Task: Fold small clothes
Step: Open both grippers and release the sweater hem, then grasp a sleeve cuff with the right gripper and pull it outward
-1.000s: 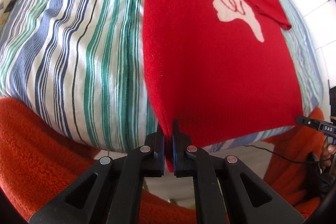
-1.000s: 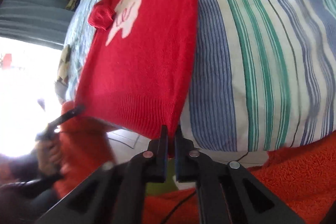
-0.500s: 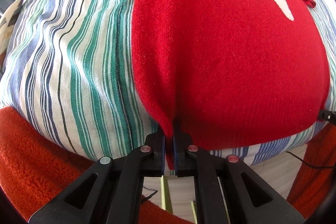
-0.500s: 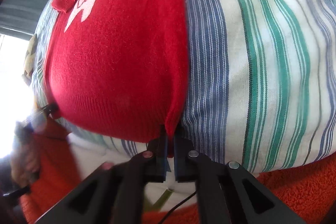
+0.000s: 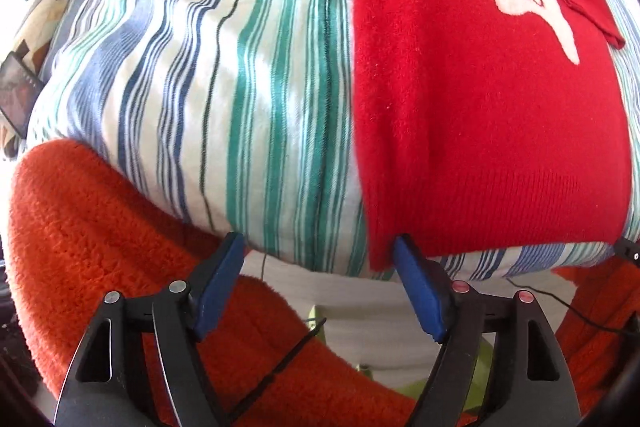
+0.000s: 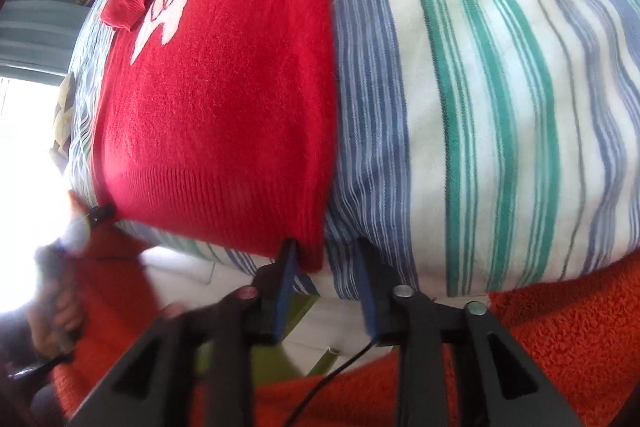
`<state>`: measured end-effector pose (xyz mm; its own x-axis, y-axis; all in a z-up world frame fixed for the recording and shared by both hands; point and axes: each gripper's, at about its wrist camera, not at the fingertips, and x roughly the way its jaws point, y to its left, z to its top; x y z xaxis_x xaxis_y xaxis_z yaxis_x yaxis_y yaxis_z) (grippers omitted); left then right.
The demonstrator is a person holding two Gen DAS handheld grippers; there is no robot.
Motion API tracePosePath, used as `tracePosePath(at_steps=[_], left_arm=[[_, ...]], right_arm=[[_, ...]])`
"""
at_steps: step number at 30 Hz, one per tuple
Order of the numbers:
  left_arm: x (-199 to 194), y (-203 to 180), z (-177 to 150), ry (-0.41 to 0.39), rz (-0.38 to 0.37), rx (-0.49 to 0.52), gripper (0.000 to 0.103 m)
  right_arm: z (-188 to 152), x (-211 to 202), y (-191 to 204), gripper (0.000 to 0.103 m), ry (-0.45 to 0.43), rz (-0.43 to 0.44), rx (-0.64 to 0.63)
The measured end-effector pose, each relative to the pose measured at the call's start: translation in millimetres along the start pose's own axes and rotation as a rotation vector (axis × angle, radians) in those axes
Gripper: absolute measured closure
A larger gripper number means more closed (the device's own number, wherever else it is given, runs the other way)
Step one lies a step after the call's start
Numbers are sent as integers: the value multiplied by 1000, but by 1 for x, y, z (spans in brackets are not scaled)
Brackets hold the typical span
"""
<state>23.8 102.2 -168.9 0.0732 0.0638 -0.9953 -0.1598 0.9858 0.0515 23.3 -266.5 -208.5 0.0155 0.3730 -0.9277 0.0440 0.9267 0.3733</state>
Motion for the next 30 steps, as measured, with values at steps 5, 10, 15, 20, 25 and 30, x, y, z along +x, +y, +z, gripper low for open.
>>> tracePosePath(at_steps=[5, 10, 15, 20, 25, 30], left_arm=[[-52, 25, 9, -180, 20, -16, 24], [-89, 17, 32, -318, -71, -98, 20], [-109, -4, 28, -354, -170, -115, 20], [-109, -14, 4, -342, -128, -78, 20], [-93, 14, -6, -278, -101, -145, 20], [-84, 21, -11, -263, -93, -177, 20]], right_arm=[[-10, -56, -7, 56, -96, -177, -51], [41, -133, 50, 56, -404, -393, -394], [122, -89, 129, 56, -484, -348, -738], [187, 17, 165, 50, -368, -400, -846], [221, 22, 138, 97, -402, -299, -626], [211, -89, 35, 97, -609, -186, -285]])
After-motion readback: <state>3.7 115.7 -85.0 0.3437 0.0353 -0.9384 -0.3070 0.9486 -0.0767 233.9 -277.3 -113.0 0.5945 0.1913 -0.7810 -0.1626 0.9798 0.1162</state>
